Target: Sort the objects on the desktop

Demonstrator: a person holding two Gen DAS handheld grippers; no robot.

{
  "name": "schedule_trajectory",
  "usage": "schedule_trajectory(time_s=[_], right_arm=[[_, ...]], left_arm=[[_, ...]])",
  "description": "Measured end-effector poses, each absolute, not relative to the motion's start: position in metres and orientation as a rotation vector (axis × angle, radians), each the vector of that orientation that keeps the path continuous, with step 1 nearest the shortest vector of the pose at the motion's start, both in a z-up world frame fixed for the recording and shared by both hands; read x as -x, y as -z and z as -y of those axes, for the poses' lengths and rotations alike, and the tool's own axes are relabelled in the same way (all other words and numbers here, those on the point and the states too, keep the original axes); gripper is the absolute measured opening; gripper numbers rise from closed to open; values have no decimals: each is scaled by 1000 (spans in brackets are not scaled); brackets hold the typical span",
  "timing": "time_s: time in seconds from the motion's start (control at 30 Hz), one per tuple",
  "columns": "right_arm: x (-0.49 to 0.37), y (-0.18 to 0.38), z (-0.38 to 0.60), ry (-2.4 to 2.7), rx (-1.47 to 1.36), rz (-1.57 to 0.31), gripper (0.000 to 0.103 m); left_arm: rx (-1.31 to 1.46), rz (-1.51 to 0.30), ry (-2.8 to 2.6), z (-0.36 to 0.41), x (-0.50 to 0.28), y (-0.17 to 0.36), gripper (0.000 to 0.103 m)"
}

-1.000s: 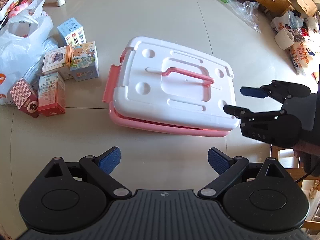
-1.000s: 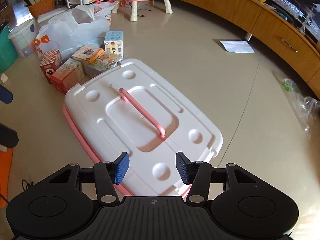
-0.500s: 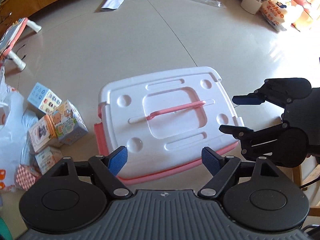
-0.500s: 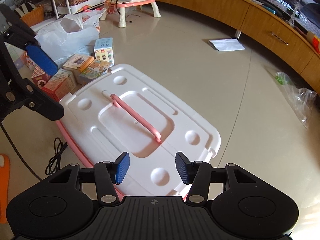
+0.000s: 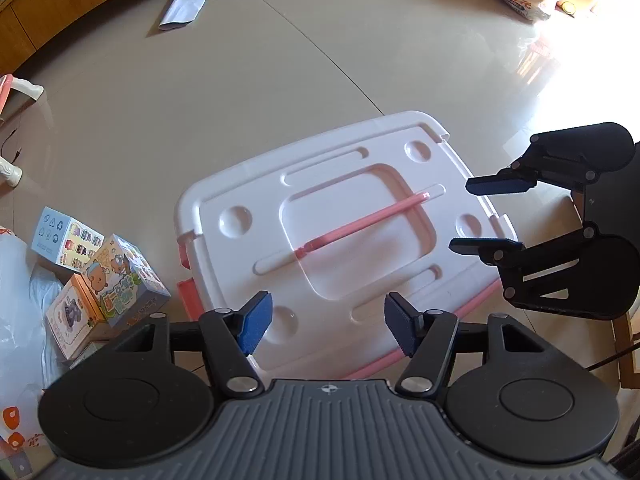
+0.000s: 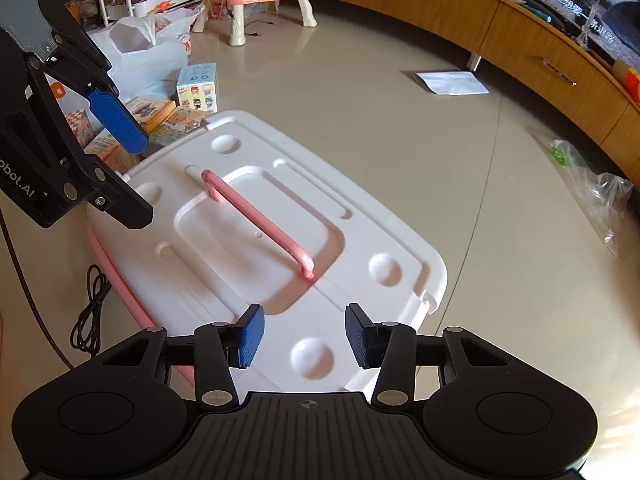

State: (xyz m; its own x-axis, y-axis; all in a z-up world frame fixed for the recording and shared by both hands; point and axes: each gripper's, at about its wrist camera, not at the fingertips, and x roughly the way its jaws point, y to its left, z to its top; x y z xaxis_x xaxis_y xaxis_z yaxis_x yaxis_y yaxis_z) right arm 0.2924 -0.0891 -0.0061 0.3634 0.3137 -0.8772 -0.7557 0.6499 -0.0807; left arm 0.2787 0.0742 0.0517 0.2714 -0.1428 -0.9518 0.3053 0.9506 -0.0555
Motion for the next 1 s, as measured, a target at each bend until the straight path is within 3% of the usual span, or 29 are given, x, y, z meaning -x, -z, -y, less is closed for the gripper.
schedule_trajectory(time_s=[1.0], right_arm=[[-313, 20, 85, -724, 417, -1014, 39]], left_arm=[[-205, -1263, 323, -86, -287, -32, 61]])
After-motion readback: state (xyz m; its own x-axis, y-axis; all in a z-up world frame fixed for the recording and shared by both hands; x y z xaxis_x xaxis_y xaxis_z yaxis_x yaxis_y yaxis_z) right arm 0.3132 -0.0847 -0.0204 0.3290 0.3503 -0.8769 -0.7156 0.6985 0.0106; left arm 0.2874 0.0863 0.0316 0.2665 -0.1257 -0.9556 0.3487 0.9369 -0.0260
